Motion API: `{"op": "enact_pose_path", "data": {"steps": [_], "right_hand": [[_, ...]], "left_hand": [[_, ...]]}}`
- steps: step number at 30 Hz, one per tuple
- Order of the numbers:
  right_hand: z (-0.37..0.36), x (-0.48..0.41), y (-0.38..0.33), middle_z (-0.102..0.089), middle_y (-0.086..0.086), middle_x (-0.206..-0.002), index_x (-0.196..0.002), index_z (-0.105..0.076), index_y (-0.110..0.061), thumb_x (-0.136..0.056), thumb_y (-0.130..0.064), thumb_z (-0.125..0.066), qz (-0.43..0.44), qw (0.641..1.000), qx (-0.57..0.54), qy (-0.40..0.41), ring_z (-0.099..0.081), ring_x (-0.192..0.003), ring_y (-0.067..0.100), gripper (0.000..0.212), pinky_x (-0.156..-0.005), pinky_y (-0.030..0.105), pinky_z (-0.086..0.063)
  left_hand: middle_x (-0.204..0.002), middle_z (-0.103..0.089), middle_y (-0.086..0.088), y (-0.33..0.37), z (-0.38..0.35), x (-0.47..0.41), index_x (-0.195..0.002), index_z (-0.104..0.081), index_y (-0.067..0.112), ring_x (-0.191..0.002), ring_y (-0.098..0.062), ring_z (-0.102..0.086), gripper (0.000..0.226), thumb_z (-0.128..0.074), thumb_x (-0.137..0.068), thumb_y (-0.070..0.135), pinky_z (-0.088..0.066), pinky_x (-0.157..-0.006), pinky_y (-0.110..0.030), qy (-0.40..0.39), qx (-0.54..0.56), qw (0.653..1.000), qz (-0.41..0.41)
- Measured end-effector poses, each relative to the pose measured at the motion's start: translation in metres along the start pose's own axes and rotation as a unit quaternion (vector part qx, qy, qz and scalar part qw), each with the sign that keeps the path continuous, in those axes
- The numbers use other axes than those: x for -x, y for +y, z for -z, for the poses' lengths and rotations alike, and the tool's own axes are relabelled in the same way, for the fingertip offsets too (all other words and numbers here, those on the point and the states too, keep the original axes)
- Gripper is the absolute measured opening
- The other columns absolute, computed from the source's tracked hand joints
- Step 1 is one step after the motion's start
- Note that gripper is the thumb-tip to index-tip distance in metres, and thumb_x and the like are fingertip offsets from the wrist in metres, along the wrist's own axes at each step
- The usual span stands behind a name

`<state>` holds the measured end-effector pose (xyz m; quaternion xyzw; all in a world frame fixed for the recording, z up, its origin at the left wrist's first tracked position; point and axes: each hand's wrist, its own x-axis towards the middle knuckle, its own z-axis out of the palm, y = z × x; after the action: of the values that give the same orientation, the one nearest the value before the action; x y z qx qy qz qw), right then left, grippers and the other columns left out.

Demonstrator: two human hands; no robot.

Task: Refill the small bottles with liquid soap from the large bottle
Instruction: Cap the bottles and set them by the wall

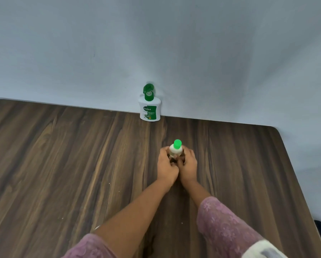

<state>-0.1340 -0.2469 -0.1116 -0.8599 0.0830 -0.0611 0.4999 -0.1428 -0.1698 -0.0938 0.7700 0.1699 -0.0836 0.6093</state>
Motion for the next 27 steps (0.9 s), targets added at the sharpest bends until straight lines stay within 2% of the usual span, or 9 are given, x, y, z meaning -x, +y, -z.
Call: {"op": "enact_pose_path", "data": {"steps": [5,8,11,16,20,24,27], "right_hand": [[-0.008,-0.052,-0.002,-0.057,0.015,-0.122,-0.124,-0.055,-0.005,-0.084,0.006,-0.062,-0.008,1.0,-0.006,-0.006,-0.056,-0.111,0.027,0.042,-0.097,0.034,-0.045],[-0.014,-0.077,-0.001,-0.06,0.011,-0.119,-0.123,-0.05,-0.012,-0.084,0.003,-0.063,-0.021,0.999,-0.028,-0.007,-0.06,-0.106,0.025,0.044,-0.087,0.047,-0.054],[-0.019,-0.097,0.0,-0.06,0.01,-0.116,-0.118,-0.05,-0.011,-0.085,0.003,-0.062,-0.027,1.0,-0.01,-0.001,-0.06,-0.104,0.024,0.038,-0.083,0.048,-0.055],[-0.028,-0.12,-0.001,-0.047,0.018,-0.121,-0.12,-0.05,-0.003,-0.086,0.005,-0.057,0.0,0.999,0.031,0.033,-0.055,-0.104,0.029,0.036,-0.086,0.047,-0.053],[-0.031,-0.134,-0.003,-0.045,0.02,-0.121,-0.12,-0.049,0.001,-0.086,0.007,-0.056,0.006,0.999,0.042,0.033,-0.054,-0.103,0.029,0.035,-0.089,0.045,-0.051],[-0.036,-0.144,0.001,-0.047,0.018,-0.122,-0.123,-0.043,-0.005,-0.085,0.006,-0.059,-0.014,0.999,-0.005,0.04,-0.055,-0.105,0.029,0.043,-0.084,0.049,-0.054],[-0.038,-0.148,0.004,-0.05,0.016,-0.117,-0.125,-0.038,-0.008,-0.085,0.005,-0.058,-0.021,0.998,-0.021,0.048,-0.057,-0.101,0.027,0.047,-0.08,0.049,-0.055]], "left_hand": [[-0.14,-0.044,-0.005,0.02,0.005,-0.036,-0.145,-0.022,0.02,-0.12,-0.014,-0.046,0.074,-0.048,-0.085,-0.013,-0.042,-0.097,-0.023,-0.071,-0.041,0.996,-0.023],[-0.147,-0.035,-0.005,0.028,0.011,-0.055,-0.15,-0.007,0.022,-0.13,-0.018,-0.039,0.084,-0.047,-0.085,-0.013,-0.034,-0.094,-0.019,-0.137,-0.059,0.989,-0.023],[-0.153,-0.027,-0.007,0.032,0.013,-0.074,-0.151,0.005,0.026,-0.136,-0.025,-0.034,0.093,-0.046,-0.083,-0.014,-0.03,-0.096,-0.023,-0.18,-0.073,0.981,-0.013],[-0.151,-0.03,-0.01,0.035,0.01,-0.097,-0.15,0.01,0.027,-0.135,-0.027,-0.035,0.095,-0.046,-0.083,-0.013,-0.031,-0.097,-0.024,-0.197,-0.081,0.977,-0.005],[-0.153,-0.026,-0.009,0.037,0.01,-0.111,-0.149,0.012,0.03,-0.138,-0.024,-0.031,0.096,-0.044,-0.084,-0.013,-0.029,-0.101,-0.023,-0.203,-0.079,0.976,-0.003],[-0.156,-0.02,-0.01,0.038,0.009,-0.12,-0.148,0.014,0.031,-0.141,-0.022,-0.027,0.098,-0.044,-0.083,-0.014,-0.028,-0.108,-0.026,-0.215,-0.076,0.974,-0.001],[-0.154,-0.024,-0.009,0.04,0.008,-0.125,-0.147,0.015,0.032,-0.138,-0.023,-0.031,0.099,-0.043,-0.082,-0.014,-0.031,-0.107,-0.026,-0.219,-0.078,0.973,-0.003]]}}
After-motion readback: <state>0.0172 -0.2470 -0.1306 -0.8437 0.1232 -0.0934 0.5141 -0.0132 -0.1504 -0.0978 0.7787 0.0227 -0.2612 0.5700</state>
